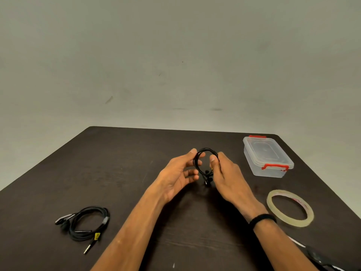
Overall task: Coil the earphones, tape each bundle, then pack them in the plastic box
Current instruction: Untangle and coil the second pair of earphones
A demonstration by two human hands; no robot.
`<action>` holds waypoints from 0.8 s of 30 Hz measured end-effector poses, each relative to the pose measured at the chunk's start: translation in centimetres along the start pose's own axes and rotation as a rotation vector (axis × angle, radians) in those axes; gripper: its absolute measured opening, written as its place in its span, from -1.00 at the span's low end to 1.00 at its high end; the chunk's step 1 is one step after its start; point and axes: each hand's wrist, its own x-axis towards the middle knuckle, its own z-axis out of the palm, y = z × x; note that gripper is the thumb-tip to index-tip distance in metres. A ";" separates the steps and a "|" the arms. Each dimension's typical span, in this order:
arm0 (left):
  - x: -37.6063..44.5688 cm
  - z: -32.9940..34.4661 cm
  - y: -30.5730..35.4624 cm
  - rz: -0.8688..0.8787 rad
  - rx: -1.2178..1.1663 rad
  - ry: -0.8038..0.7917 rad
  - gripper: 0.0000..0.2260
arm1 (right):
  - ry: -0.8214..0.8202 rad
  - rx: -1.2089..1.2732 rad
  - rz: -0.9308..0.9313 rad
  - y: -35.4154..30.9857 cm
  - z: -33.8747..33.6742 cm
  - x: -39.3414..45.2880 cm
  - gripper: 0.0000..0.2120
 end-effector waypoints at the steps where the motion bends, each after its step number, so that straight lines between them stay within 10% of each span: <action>1: 0.0 0.0 0.0 -0.013 -0.021 -0.004 -0.71 | 0.009 0.012 0.019 0.0 0.0 0.0 -0.65; 10: 0.2 -0.3 -0.7 0.050 0.185 -0.092 -0.74 | 0.032 0.145 0.170 0.0 0.0 0.6 -0.61; 18: 0.9 0.3 -2.2 0.384 0.824 0.092 -0.84 | 0.025 0.064 0.167 0.0 0.5 0.5 -0.63; 24: 0.6 0.5 -2.0 0.288 0.540 0.002 -0.86 | 0.056 -0.149 0.124 0.3 0.8 -0.1 -0.68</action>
